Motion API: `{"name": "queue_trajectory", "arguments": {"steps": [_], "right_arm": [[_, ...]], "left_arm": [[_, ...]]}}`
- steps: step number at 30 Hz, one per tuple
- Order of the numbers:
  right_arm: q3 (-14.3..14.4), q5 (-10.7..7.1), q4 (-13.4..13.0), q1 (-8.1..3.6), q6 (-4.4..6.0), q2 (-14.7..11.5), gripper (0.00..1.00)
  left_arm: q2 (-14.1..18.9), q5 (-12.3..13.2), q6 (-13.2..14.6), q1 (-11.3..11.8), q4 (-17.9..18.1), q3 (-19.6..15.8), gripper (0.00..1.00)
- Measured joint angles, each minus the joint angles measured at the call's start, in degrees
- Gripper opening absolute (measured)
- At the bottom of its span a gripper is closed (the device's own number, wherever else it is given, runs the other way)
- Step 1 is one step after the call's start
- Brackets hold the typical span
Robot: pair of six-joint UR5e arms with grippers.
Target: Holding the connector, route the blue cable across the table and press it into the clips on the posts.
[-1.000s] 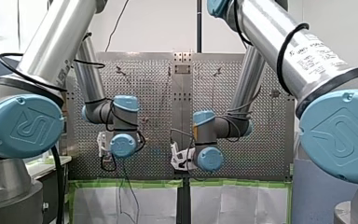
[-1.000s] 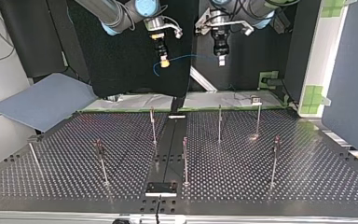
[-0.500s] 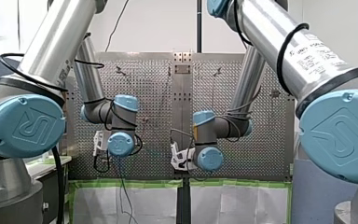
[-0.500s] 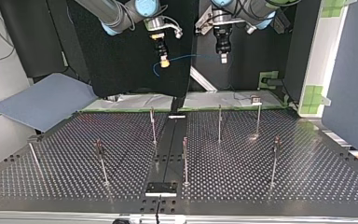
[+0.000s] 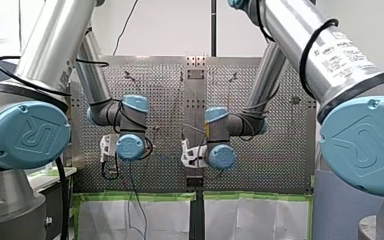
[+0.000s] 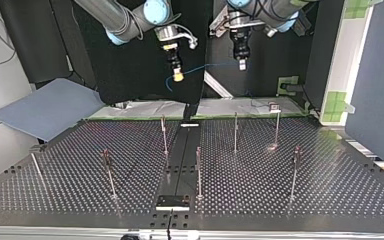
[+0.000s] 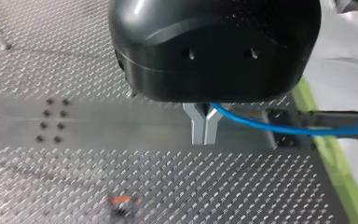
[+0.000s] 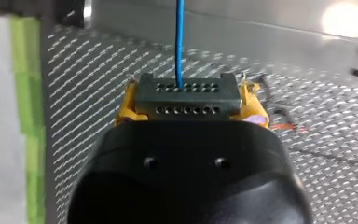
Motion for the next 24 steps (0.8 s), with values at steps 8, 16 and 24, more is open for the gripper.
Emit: {"name": "queue_trajectory", "arguments": {"steps": [8,16,24], "right_arm": [[-3.7,-3.63,3.7,-0.03,3.15,-3.7,0.0],[-8.0,-7.93,8.0,-0.58,5.04,-8.0,0.0],[-12.2,-12.09,12.2,-0.7,5.4,-12.2,0.0]], "left_arm": [[3.9,-3.7,-0.9,1.1,-3.9,3.2,0.0],[8.1,-7.9,1.3,1.8,-8.1,7.4,0.0],[12.5,-12.3,1.7,2.5,-12.5,10.6,0.0]]}}
